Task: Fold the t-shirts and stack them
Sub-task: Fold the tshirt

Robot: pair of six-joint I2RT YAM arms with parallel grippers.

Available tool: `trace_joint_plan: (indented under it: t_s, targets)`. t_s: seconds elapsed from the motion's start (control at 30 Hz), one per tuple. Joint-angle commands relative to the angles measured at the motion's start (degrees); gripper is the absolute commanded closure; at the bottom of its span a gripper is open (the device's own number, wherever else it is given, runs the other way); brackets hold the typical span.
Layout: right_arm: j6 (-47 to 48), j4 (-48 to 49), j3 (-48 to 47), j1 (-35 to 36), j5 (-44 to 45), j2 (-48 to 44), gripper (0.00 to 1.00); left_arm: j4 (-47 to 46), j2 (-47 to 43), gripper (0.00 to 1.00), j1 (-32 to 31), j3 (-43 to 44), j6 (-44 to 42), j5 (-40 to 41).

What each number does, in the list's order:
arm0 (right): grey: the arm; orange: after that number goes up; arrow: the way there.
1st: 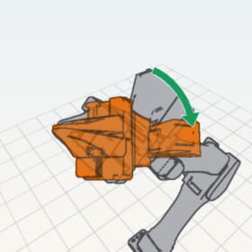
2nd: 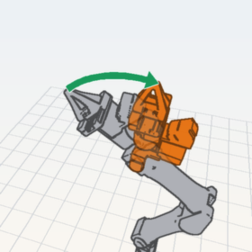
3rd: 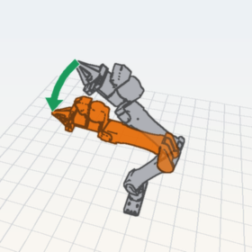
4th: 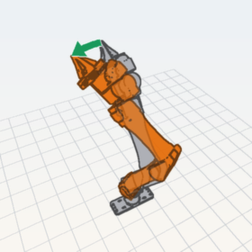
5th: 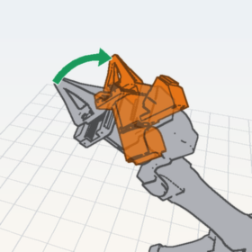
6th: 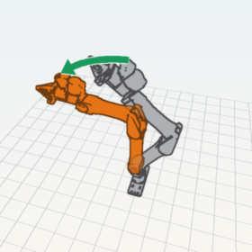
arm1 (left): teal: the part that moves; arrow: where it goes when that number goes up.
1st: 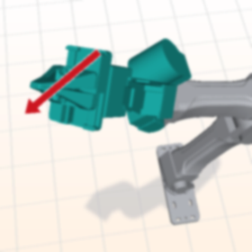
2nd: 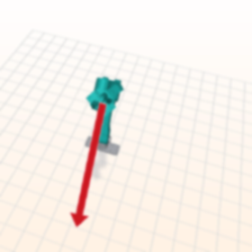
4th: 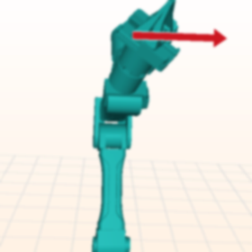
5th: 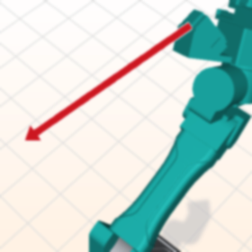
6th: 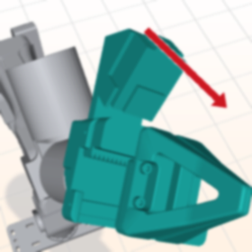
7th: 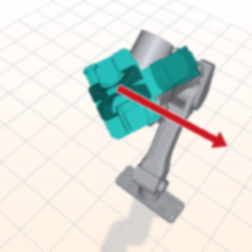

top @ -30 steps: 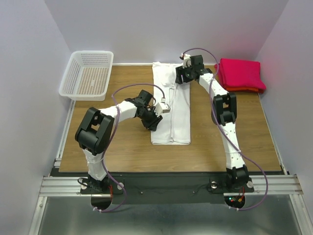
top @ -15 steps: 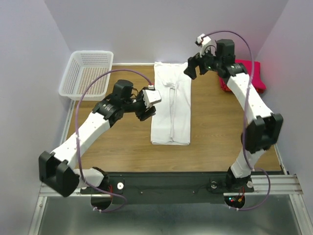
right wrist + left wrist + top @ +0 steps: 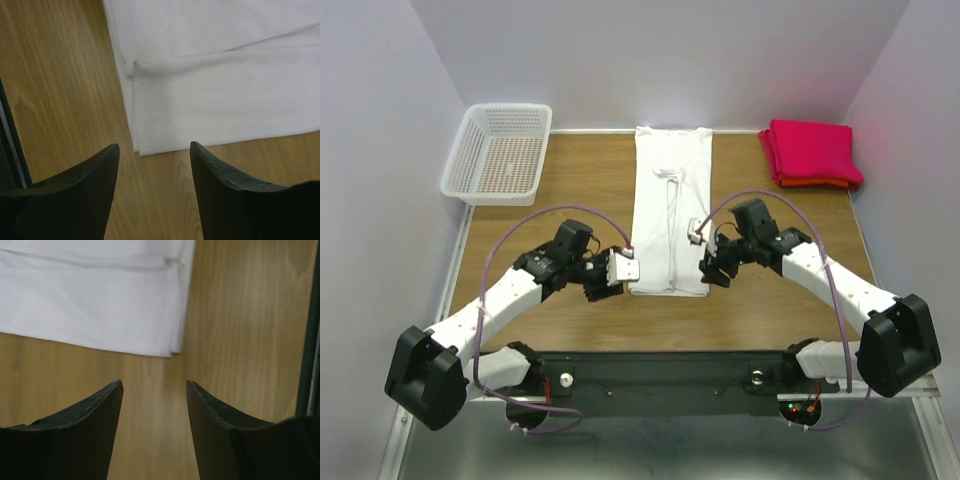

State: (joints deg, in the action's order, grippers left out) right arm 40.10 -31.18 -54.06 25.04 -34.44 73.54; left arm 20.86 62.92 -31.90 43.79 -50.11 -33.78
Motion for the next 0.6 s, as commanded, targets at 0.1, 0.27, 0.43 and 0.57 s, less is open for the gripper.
trace_joint_plan:
  t_s: [0.1,0.27,0.43,0.57]
  targets:
    - [8.33,10.69,12.57,6.42,4.9,-4.11,0.4,-5.83,0.89,0.37,-3.6,-7.58,-7.9,0.47]
    - [12.37,14.64,16.61,7.66,5.43,-2.17,0.42,-10.05,6.69,0.38,-6.06,-7.4,-7.29,0.91]
    - [13.87,18.96,18.64,8.01,6.75,1.78,0.46,-12.33,10.56,0.4,-8.35,-6.79,-7.11,1.44]
    - [16.41,19.14,20.04,8.18,7.72,3.54,0.51,-13.57,13.19,0.4,-8.79,-6.0,-7.02,2.49]
